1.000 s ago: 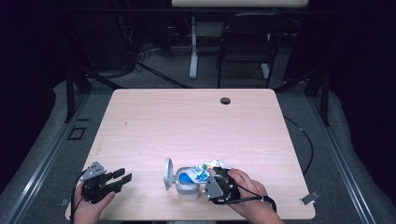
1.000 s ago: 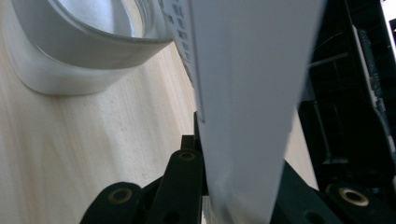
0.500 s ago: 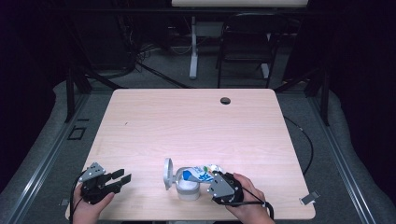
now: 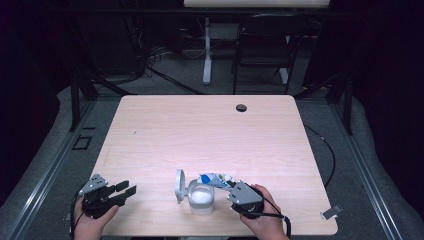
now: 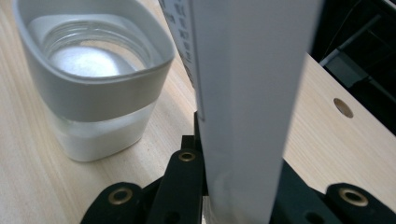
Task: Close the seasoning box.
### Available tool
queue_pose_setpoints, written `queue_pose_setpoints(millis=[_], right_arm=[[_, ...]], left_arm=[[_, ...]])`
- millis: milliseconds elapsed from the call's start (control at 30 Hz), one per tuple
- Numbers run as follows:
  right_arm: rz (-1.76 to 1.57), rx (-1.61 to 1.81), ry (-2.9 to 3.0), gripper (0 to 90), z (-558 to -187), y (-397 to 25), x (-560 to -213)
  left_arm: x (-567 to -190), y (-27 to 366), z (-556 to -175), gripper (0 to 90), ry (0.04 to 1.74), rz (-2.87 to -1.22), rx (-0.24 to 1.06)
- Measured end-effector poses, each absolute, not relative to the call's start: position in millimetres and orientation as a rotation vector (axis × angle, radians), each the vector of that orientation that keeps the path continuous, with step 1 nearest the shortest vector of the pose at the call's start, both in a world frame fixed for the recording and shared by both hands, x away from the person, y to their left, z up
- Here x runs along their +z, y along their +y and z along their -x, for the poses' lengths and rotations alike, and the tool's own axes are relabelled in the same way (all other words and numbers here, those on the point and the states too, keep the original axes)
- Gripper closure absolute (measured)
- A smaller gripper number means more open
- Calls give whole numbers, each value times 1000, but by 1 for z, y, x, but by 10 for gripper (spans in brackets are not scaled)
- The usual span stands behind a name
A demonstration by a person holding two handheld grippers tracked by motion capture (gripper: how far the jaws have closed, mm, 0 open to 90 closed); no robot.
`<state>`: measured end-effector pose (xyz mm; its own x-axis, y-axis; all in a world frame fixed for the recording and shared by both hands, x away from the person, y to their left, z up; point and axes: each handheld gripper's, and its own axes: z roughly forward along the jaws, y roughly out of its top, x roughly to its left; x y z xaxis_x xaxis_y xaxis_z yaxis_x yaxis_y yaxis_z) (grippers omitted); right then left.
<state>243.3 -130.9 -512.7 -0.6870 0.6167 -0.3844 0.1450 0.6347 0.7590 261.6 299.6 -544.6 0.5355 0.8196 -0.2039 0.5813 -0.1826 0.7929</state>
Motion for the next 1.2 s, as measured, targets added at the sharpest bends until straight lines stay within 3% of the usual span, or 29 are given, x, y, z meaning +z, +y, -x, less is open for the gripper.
queue_pose_setpoints(millis=[600,1200], right_arm=[[-957,1202,2078,868,-259,-180,-521],[-1269,1212,2008,868,-283,-207,-549]], left_arm=[[-547,298,-263,579,1144,-1888,337],[-548,296,-264,579,1146,-1900,336]])
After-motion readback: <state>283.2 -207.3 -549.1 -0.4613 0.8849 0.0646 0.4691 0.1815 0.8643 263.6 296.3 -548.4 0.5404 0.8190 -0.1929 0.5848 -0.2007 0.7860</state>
